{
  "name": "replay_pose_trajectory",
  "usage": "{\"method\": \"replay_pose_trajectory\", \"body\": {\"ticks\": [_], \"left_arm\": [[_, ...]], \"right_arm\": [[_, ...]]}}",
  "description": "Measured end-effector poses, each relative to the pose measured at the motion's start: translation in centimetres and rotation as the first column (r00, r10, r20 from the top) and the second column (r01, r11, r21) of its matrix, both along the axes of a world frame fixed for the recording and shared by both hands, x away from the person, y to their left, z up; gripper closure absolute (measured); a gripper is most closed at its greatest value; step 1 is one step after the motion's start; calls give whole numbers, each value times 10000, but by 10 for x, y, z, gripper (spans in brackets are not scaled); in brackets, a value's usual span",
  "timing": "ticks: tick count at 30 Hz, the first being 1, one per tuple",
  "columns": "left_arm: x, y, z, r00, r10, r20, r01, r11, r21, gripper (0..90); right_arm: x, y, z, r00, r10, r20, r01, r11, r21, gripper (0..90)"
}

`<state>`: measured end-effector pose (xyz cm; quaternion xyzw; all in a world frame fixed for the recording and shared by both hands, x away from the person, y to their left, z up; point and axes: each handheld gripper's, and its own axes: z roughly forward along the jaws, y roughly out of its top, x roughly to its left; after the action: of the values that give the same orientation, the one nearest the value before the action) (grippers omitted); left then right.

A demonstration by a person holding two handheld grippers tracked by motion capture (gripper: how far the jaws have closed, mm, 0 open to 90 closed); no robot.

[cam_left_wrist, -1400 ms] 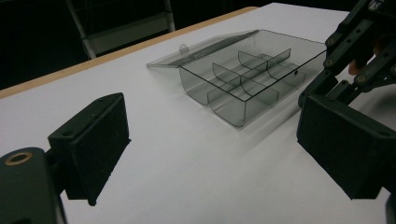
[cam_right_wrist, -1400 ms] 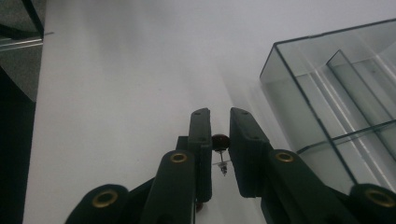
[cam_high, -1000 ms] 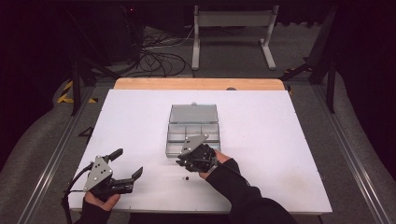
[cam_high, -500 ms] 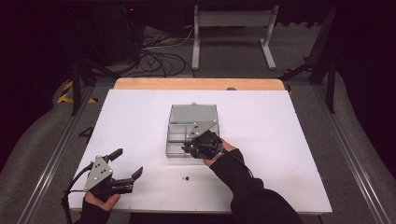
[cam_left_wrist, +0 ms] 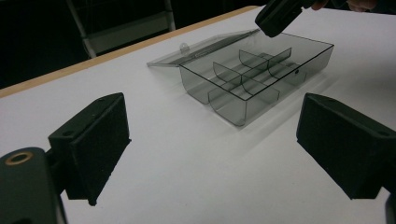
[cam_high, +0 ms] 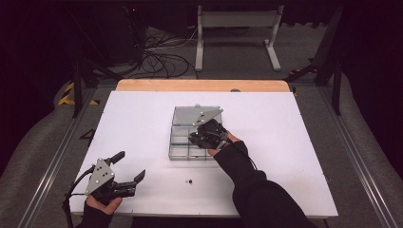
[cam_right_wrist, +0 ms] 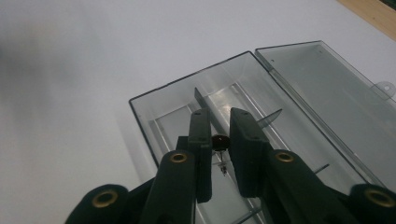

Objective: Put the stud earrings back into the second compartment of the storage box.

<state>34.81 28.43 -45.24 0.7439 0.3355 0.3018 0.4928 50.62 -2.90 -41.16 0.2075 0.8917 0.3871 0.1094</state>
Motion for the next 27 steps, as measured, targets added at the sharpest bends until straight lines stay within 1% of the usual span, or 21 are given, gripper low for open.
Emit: {"method": "replay_pose_trajectory", "body": {"ticks": [2,3,5,6,8,10,13,15,17,18,20,23,26,27], "left_arm": [[0,0,0,10000,-2,-2,2,10000,-7,101],[0,0,0,10000,-2,-12,2,10000,-6,100],[0,0,0,10000,3,-32,-3,10000,-21,100],[0,0,0,10000,2,-31,-2,10000,-21,101],[0,0,0,10000,2,-29,-2,10000,-14,101],[0,0,0,10000,8,-27,-8,10000,-15,100],[0,0,0,10000,1,-1,-1,10000,40,101],[1,0,0,10000,-2,-9,2,10000,46,101],[1,0,-1,10000,-6,-30,6,10000,25,101],[1,0,-1,10000,-11,-32,11,10000,36,101],[1,0,-1,10000,-15,-27,15,10000,47,100],[1,0,-1,10000,-28,-20,28,10000,57,100],[1,0,-1,10000,-33,-30,33,10000,75,100],[1,0,-1,10000,-33,-37,33,10000,79,100]], "right_arm": [[2,1,0,10000,-41,-29,41,10000,-30,794],[7,1,-1,9998,-160,-81,159,9998,-100,794],[9,1,-1,9998,-156,-90,155,9998,-156,794],[11,2,-2,9995,-263,-169,262,9996,-100,794],[17,3,-4,9986,-453,-273,449,9989,-143,794],[19,3,-5,9982,-527,-286,522,9985,-193,793],[26,3,-8,9965,-742,-395,729,9968,-336,793],[31,3,-10,9947,-905,-495,886,9953,-395,793],[37,2,-14,9906,-1151,-746,1124,9929,-392,793],[37,2,-14,9906,-1151,-746,1124,9929,-392,793],[43,1,-17,9860,-1367,-954,1331,9901,-438,793],[46,0,-19,9835,-1489,-1027,1452,9885,-425,793],[50,-2,-22,9826,-1518,-1070,1470,9878,-519,793],[51,-2,-24,9811,-1577,-1122,1524,9868,-543,793]]}}
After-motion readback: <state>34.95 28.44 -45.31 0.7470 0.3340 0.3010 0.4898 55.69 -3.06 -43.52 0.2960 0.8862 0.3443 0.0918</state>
